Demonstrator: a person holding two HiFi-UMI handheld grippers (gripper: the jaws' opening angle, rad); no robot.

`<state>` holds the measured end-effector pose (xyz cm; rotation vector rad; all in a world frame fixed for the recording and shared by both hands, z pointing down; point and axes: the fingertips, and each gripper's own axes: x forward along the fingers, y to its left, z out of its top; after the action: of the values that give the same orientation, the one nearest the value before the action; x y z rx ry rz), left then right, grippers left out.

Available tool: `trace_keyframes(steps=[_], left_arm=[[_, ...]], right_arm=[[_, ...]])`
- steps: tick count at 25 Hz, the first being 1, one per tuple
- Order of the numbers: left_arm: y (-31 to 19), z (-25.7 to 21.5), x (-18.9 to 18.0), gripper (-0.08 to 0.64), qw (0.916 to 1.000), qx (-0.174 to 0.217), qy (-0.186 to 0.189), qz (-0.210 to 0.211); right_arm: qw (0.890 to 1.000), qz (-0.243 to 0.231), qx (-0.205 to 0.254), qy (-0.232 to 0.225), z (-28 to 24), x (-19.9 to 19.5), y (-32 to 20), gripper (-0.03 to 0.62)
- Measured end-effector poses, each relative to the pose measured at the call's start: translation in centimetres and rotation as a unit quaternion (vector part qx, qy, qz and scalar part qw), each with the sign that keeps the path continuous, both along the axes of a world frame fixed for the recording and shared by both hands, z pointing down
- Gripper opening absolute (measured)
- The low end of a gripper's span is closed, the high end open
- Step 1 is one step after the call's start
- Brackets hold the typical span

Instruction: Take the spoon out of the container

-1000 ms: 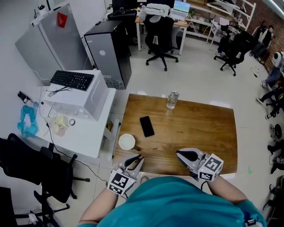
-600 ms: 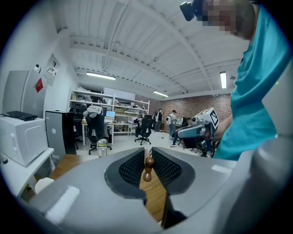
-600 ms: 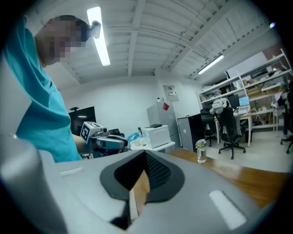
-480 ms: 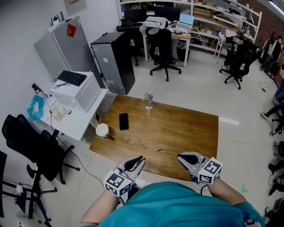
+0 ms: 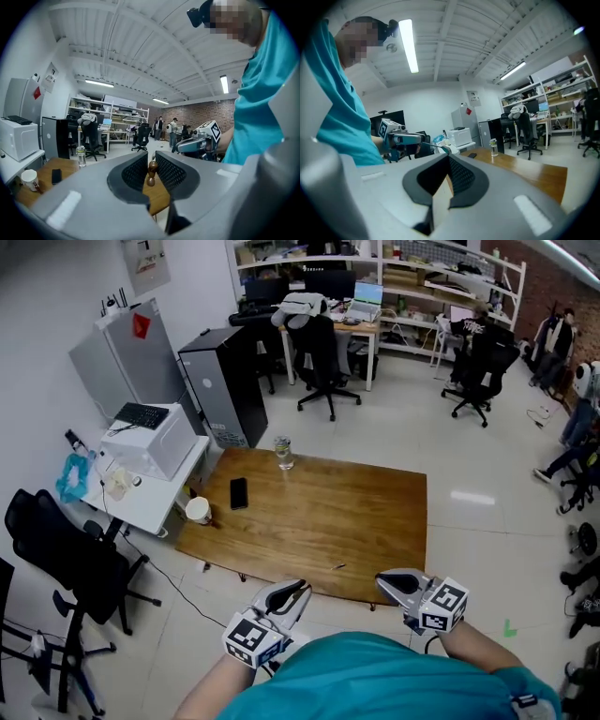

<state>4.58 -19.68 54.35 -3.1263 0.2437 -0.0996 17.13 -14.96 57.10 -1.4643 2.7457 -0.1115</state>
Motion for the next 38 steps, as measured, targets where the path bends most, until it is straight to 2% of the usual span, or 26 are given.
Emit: trace_keyframes(steps=[2,3,7,13,19,22,25,27,30,34,38], left_arm=[[2.3,0.5,-0.7,0.054,0.9993,-0.035,-0.003,0.011],[3.1,1.1,-1.1,0.054,0.9991,-0.037,0.004,0.018],[5.4,1.0,-1.1,0.054,0.9969,0.002,0.053,0.059],[14.3,1.2,2.0,0.054,0.9917,-0.028,0.059,0.111],[24.9,3.2,9.2,0.054,0.9889,0.011,0.05,0.139],[29.2,4.2,14.4,0.054,0.99,-0.028,0.06,0.125],[34.0,5.5,19.4,0.054,0.9901,-0.023,0.059,0.125],[36.5,6.9,22.3,0.054,0.9895,-0.031,0.054,0.131],[38.2,6.9,24.8,0.054,0.9902,-0.039,0.046,0.126],[38.0,5.0,25.4,0.054,0.9905,-0.049,0.043,0.121],[36.6,4.6,25.0,0.055,0.9878,-0.019,0.068,0.138]], right_arm=[[1.0,0.015,-0.01,0.002,1.2,-0.8,2.0,0.002],[1.0,0.023,-0.014,-0.003,1.9,-1.3,2.9,0.002],[0.999,0.049,-0.02,-0.003,1.6,-2.1,6.8,0.002],[0.995,0.103,-0.007,-0.009,1.0,1.3,15.9,0.002],[0.993,0.112,0.023,0.001,2.4,7.7,26.7,0.002],[0.994,0.109,0.022,-0.015,3.5,12.4,31.1,0.002],[0.995,0.093,0.021,-0.001,4.1,16.2,35.5,0.002],[0.995,0.092,0.018,-0.012,5.1,18.9,37.5,0.002],[0.994,0.101,0.008,-0.032,6.2,22.1,39.7,0.002],[0.993,0.117,0.012,-0.029,6.2,23.4,40.4,0.002],[0.99,0.133,0.015,-0.037,6.2,22.5,39.2,0.002]])
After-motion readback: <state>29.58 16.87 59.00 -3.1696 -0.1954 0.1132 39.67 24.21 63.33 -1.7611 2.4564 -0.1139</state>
